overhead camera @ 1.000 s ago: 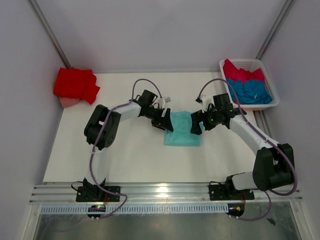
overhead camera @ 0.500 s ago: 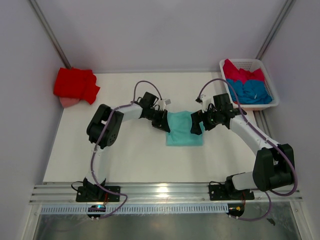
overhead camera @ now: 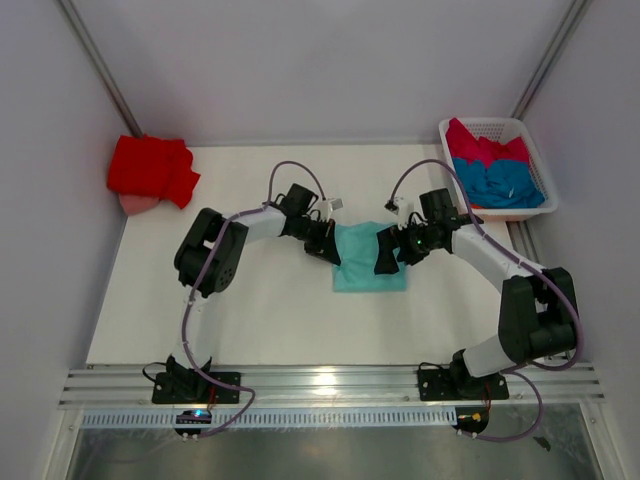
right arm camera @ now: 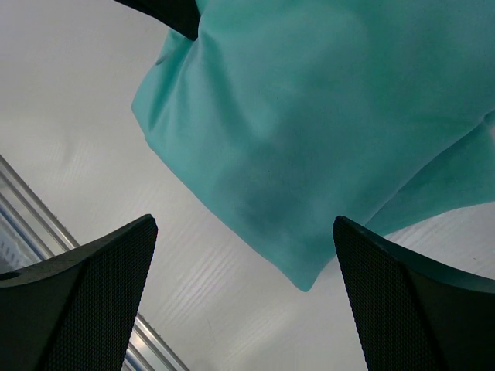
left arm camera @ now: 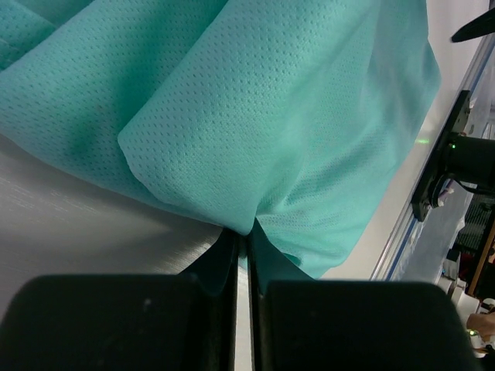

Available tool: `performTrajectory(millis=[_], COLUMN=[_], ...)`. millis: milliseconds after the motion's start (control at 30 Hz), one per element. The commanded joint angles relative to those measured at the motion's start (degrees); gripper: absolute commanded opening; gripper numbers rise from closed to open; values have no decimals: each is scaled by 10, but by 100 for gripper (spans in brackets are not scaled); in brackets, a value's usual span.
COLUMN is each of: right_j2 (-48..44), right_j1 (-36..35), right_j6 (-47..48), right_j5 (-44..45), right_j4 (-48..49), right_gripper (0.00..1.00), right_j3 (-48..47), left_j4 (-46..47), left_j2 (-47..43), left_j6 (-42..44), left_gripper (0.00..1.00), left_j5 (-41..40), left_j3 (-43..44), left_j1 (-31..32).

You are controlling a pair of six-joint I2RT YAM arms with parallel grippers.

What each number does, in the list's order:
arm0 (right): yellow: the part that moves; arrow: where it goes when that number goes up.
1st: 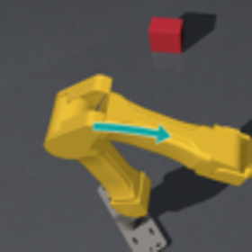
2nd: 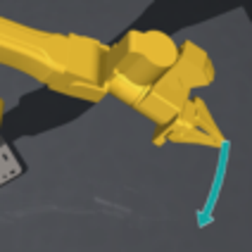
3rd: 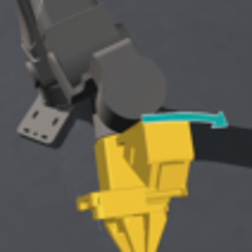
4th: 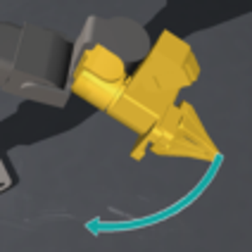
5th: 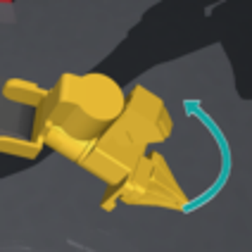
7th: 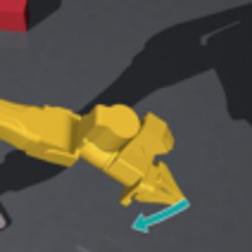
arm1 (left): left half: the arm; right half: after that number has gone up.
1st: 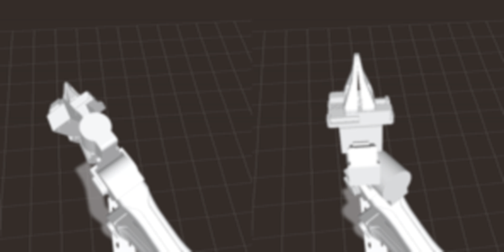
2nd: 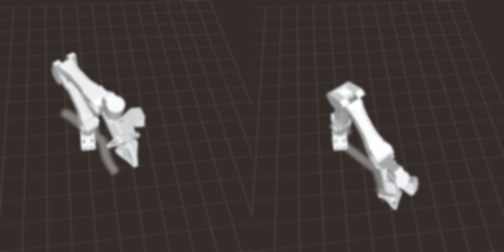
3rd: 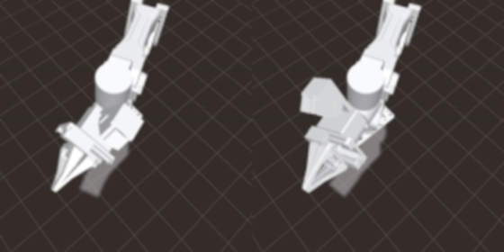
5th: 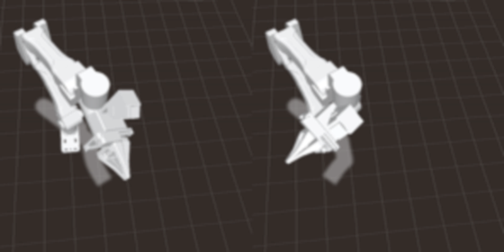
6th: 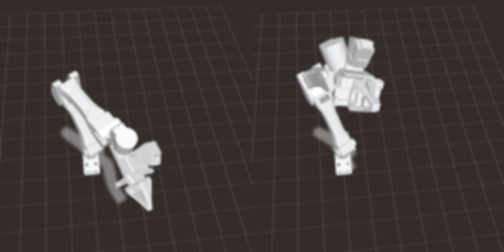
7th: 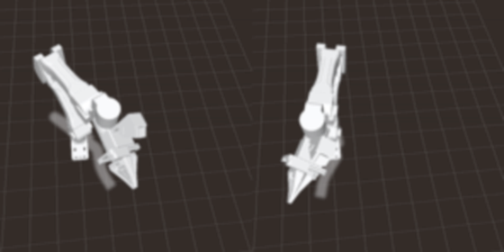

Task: Fold and stack the t-shirts
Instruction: Fold the tshirt

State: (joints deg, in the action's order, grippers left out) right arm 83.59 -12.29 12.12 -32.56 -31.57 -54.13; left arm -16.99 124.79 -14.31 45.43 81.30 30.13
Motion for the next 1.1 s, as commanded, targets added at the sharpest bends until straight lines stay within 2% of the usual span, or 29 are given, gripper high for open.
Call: performTrajectory(millis=[0, 400, 700, 1067], right_j2=[19, 12, 9, -5], right_j1=[-2, -2, -2, -2], right_j6=[-3, -9, -9, -3], right_j5=[-36, 16, 22, 26], right_j4=[-2, 6, 4, 2], right_gripper=[99, 99, 100, 99], right_j3=[-17, -4, -3, -1], left_j4=[-37, -53, -63, -86], left_j2=[22, -6, -22, -29], left_j6=[35, 45, 57, 74], left_gripper=[0, 0, 0, 0], left_j5=[-54, -58, -61, -93], left_j3=[-3, 6, -8, 27], left_j1=[7, -26, -50, -112])
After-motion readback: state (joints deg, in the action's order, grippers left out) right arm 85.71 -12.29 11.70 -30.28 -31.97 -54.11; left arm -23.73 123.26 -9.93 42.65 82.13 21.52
